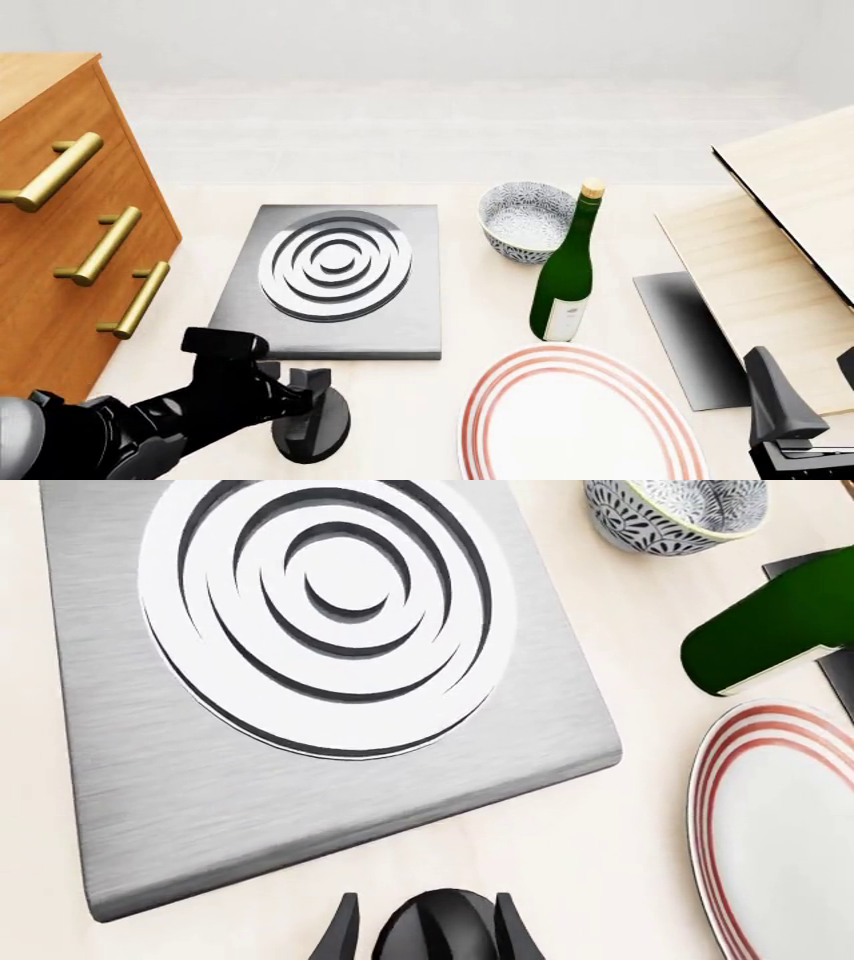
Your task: Turn on the stove.
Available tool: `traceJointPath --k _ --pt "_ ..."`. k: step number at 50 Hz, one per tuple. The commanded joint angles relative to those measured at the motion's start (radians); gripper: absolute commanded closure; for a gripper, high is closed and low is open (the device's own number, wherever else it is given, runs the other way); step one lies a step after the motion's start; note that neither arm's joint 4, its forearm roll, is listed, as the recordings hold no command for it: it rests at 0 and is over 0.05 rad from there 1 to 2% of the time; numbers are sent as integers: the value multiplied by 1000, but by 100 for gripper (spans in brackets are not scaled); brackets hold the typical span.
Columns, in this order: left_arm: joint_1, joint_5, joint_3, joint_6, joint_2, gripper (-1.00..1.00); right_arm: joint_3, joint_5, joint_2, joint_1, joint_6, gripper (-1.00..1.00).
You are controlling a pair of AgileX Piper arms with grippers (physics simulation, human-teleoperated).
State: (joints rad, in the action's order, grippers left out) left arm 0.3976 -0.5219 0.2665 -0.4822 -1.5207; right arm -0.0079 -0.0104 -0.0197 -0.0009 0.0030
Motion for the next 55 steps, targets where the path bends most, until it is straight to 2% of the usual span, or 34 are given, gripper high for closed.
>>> traceJointPath --k 1,20,26,28,29,30,31,33,35,38,40,41,48,50,52,55 --pt "-262 165 -84 308 126 -100 0 0 -1 0 0 -100" --pt "-290 242 -88 328 231 -100 0 0 0 0 0 -100" --pt "-261 266 -81 333 270 -100 0 0 0 0 0 -100" --pt "-253 286 -82 343 326 -100 0 0 0 0 0 -100" --pt "-194 289 -94 285 417 -100 0 0 0 0 0 -100" --pt "-153 304 -100 260 489 -100 0 0 0 0 0 -100" --pt "-155 316 -105 252 522 -100 0 0 0 0 0 -100" --pt "-157 324 -104 266 539 -100 0 0 0 0 0 -100" --pt "-153 372 -102 284 659 -100 0 0 1 0 0 -100" --pt "-160 381 -98 285 643 -100 0 0 0 0 0 -100" --pt "-139 405 -97 299 710 -100 0 0 0 0 0 -100" --pt "-160 414 -95 316 708 -100 0 0 0 0 0 -100" --pt "-155 503 -77 309 859 -100 0 0 0 0 0 -100" --pt "-166 527 -71 340 907 -100 0 0 0 0 0 -100" --pt "-163 536 -72 324 937 -100 0 0 0 0 -1 -100" --pt "-160 574 -58 347 1020 -100 0 0 0 0 0 -100"
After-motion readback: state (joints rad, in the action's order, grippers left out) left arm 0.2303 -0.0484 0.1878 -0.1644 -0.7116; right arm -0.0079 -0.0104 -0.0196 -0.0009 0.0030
